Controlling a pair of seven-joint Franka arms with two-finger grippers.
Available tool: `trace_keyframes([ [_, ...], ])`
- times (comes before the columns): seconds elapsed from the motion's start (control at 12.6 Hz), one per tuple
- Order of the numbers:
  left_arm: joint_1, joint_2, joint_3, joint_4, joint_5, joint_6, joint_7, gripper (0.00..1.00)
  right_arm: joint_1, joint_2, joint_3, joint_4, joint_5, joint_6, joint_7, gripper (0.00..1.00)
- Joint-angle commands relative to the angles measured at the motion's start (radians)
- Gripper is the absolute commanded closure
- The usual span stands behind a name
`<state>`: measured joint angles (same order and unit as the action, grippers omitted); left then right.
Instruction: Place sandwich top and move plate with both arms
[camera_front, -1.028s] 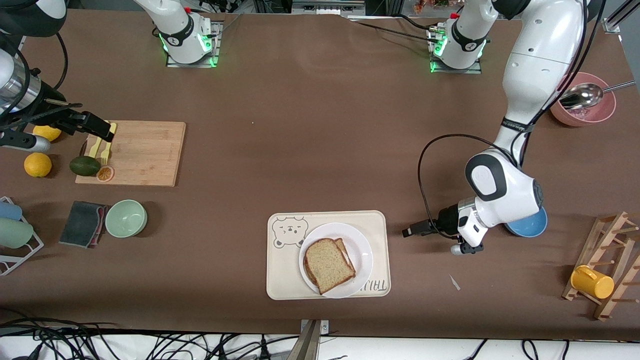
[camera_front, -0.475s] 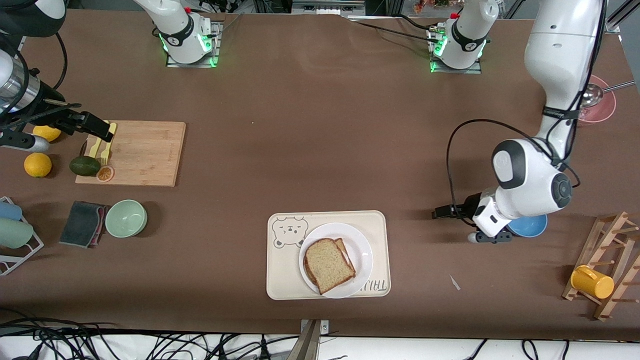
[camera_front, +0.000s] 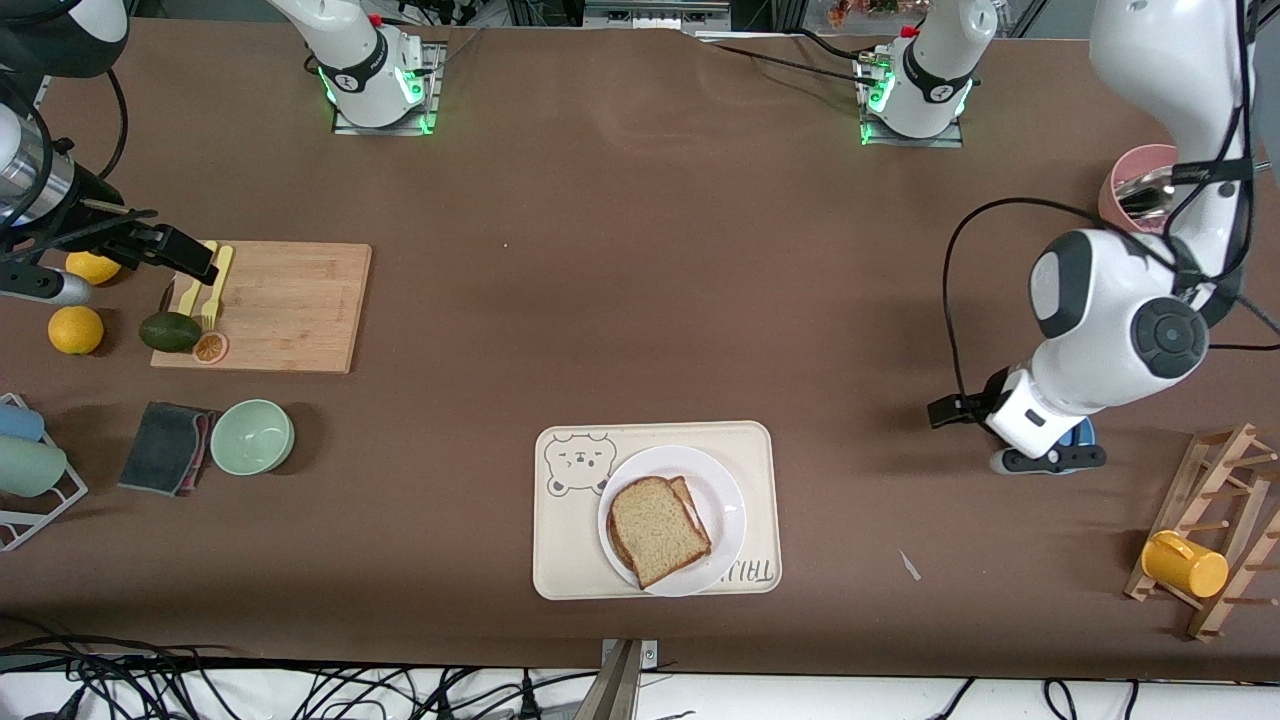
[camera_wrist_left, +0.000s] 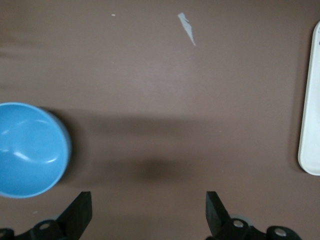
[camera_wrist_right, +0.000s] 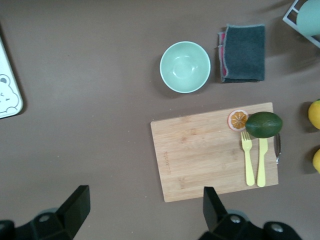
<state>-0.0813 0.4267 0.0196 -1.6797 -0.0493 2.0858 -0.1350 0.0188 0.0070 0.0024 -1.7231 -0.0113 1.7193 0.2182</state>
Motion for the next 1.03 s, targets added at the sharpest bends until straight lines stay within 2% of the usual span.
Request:
trace_keyframes([
  [0.0, 0.003, -0.095, 0.039, 0.011, 0.071, -0.076, -0.011, 0.0, -0.006, -0.007, 0.005, -0.001, -0.019, 0.0, -0.017, 0.0],
  [0.4, 0.028, -0.275, 0.046, 0.027, 0.075, -0.202, -0.008, 0.0, -0.006, -0.004, 0.01, -0.001, -0.018, 0.0, -0.02, 0.0],
  [0.79, 0.025, -0.281, 0.034, 0.194, 0.077, -0.418, 0.006, 0.0, -0.005, -0.002, 0.01, -0.003, -0.018, 0.0, -0.02, 0.0],
  [0.95, 0.025, -0.281, 0.028, 0.221, 0.077, -0.498, 0.009, 0.0, -0.006, -0.002, 0.01, -0.003, -0.018, -0.001, -0.02, 0.0],
])
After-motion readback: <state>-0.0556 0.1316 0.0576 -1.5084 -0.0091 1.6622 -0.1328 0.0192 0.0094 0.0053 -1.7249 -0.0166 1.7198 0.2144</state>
